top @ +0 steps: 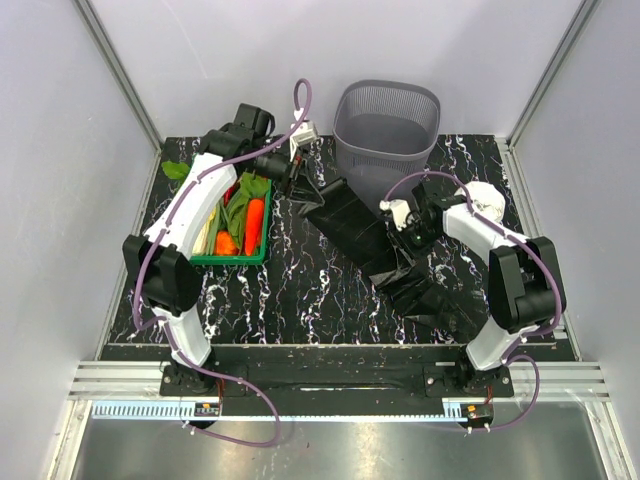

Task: Put the trash bags into the trash bin

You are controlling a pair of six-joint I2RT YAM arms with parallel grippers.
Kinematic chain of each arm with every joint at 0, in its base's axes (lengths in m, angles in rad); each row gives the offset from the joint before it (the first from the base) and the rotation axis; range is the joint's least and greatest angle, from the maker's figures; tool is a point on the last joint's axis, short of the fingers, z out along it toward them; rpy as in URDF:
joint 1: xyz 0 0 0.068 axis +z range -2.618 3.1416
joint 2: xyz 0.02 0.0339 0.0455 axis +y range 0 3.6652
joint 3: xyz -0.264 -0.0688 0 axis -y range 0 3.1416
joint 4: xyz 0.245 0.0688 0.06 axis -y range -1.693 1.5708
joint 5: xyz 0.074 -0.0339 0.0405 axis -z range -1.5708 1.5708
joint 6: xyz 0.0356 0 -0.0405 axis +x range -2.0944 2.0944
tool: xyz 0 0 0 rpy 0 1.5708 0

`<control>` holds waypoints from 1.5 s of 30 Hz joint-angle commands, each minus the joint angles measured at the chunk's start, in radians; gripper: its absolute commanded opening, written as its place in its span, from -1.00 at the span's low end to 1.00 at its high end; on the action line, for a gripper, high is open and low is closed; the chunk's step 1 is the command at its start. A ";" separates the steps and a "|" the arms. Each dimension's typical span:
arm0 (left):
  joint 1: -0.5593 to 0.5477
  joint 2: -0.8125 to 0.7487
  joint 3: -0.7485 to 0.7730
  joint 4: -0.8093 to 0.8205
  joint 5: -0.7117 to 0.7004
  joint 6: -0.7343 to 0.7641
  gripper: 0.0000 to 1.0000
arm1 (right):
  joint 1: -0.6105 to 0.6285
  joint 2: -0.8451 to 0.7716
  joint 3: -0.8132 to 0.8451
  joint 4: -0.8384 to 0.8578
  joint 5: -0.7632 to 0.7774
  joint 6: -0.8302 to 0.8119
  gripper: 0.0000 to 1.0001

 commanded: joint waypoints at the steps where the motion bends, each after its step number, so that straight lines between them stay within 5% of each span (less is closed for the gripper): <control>1: 0.033 -0.063 0.125 0.027 -0.086 -0.063 -1.00 | -0.004 -0.069 0.042 0.022 0.001 0.023 -0.16; 15: 0.065 -0.080 0.377 -0.051 -0.442 -0.054 -1.00 | -0.007 -0.150 0.102 0.047 -0.006 0.083 0.36; 45: 0.173 -0.167 0.488 -0.053 -0.812 -0.051 -1.00 | -0.007 -0.180 -0.012 -0.025 0.023 -0.015 0.34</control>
